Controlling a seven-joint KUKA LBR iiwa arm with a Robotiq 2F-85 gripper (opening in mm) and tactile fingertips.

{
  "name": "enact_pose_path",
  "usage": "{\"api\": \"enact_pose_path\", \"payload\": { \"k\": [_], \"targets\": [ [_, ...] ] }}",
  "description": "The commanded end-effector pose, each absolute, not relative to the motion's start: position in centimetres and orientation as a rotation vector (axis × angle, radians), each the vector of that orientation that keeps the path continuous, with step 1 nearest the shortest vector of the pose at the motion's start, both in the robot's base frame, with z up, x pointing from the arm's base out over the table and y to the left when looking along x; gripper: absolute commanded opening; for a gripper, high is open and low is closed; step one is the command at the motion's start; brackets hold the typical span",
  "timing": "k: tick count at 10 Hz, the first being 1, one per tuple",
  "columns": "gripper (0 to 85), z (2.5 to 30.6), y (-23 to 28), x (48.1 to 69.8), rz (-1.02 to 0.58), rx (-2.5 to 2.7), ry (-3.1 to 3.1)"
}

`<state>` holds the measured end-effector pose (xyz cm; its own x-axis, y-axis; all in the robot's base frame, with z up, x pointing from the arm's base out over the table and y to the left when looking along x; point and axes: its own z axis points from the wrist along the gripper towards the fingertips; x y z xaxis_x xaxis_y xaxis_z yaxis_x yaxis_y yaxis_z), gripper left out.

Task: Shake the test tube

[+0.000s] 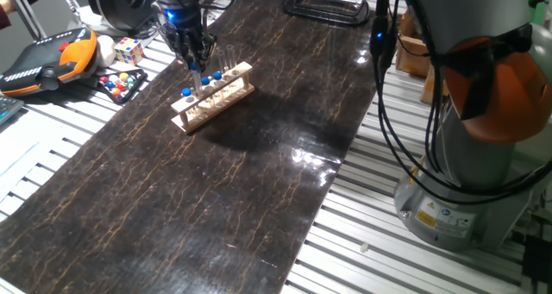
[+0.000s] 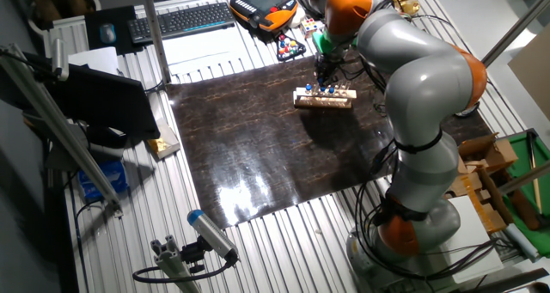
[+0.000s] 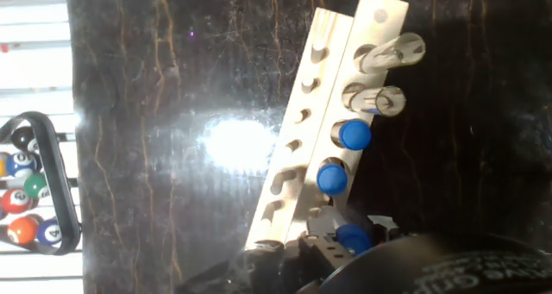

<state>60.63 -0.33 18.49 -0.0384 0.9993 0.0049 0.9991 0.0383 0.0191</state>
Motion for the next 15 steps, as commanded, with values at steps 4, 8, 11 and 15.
{"api": "enact_pose_path", "payload": {
  "k": [4, 8, 11, 15],
  "targets": [
    [0.7, 18.5, -0.3, 60.6, -0.049, 2.082, 2.344],
    [0.7, 19.3, -0.5, 60.9, -0.025, 2.055, 2.373],
    [0.7, 20.4, -0.5, 60.9, -0.004, 2.004, 2.369],
    [0.7, 23.0, 0.3, 60.0, -0.010, 1.885, 2.483]
  ]
}}
